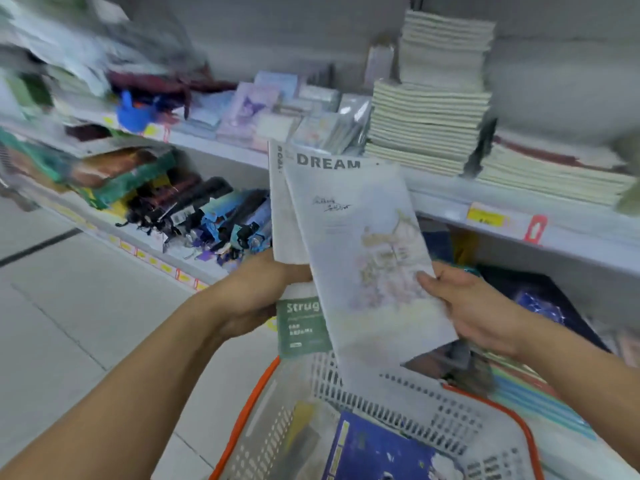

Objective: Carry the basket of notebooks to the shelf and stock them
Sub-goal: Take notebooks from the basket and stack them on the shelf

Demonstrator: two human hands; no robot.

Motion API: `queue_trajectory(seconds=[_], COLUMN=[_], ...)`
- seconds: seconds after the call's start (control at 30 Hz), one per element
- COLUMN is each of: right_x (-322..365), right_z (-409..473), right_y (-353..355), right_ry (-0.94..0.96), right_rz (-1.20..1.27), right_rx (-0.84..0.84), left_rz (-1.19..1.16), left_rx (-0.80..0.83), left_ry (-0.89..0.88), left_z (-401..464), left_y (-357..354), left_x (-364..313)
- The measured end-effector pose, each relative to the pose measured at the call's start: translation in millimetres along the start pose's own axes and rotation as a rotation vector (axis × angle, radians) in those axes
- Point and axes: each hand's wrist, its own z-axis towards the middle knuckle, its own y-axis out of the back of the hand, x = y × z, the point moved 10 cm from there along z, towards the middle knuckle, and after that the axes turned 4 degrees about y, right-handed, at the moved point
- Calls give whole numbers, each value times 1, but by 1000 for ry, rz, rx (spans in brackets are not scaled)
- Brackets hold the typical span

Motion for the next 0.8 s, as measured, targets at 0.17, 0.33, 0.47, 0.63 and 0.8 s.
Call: queue_trajectory(seconds=[0.17, 0.33, 0.47, 0.63, 0.8], right_x=[46, 108, 165, 204, 188], right_z=[-38, -66, -91, -104, -60], right_y=[10, 67, 144, 225, 228], right_ry=[109, 344, 592, 512, 414], right_rz=[49, 79, 165, -72, -45], right_rx=[-99, -341, -679, -815, -554], left_rz=[-49, -122, 155, 226, 13], left_rx=[78, -47, 20, 101, -60], left_ry=[-91, -225, -539, -538, -310], left_z=[-21, -6, 15, 87, 165], left_y=[-50, -104, -176, -267, -266], left_x=[-39, -101, -179, -196, -166])
